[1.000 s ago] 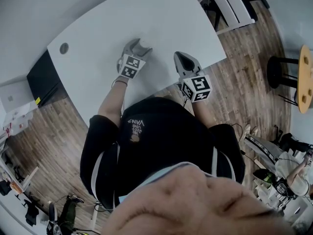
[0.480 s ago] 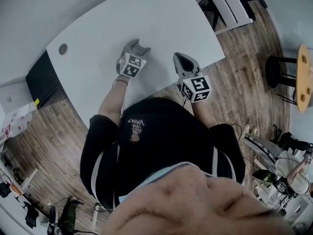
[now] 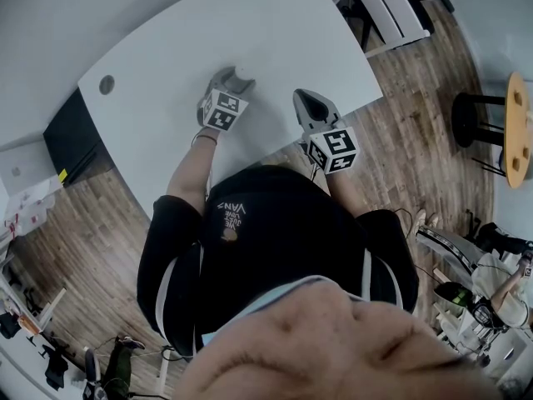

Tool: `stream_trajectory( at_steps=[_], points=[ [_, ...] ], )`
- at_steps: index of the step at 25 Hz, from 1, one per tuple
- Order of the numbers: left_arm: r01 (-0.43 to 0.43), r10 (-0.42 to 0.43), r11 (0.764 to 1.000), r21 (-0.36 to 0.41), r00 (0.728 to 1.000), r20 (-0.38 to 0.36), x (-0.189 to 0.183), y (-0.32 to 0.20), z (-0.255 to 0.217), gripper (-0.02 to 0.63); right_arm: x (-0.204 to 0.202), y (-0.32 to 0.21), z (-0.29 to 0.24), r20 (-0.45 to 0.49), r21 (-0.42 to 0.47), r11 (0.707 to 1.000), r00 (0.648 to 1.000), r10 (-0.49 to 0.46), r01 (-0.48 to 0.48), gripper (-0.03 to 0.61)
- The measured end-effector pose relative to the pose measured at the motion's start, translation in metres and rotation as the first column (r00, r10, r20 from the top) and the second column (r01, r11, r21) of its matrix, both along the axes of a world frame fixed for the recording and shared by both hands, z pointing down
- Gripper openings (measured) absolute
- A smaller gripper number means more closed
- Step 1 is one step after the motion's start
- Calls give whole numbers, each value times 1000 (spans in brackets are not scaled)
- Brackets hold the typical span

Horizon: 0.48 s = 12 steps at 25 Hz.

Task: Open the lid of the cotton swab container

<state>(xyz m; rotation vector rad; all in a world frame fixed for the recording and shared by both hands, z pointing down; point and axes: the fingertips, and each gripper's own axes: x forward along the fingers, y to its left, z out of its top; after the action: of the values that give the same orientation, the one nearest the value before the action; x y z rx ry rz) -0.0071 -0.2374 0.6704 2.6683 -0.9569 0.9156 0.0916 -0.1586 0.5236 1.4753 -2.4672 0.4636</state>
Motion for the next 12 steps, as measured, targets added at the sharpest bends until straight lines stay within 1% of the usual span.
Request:
stream_trajectory(
  at_steps=[8,12],
  points=[
    [-1,1,1000,0,1000,-27,-2,0,-2,249,-6,-2,0,-2,7,1000,1000,-12,12,12],
    [7,-6,1000,12,999,-43,-6,1,-9,247,-11,-2,-5,-3,16,1000,1000,-22,22,14]
  ],
)
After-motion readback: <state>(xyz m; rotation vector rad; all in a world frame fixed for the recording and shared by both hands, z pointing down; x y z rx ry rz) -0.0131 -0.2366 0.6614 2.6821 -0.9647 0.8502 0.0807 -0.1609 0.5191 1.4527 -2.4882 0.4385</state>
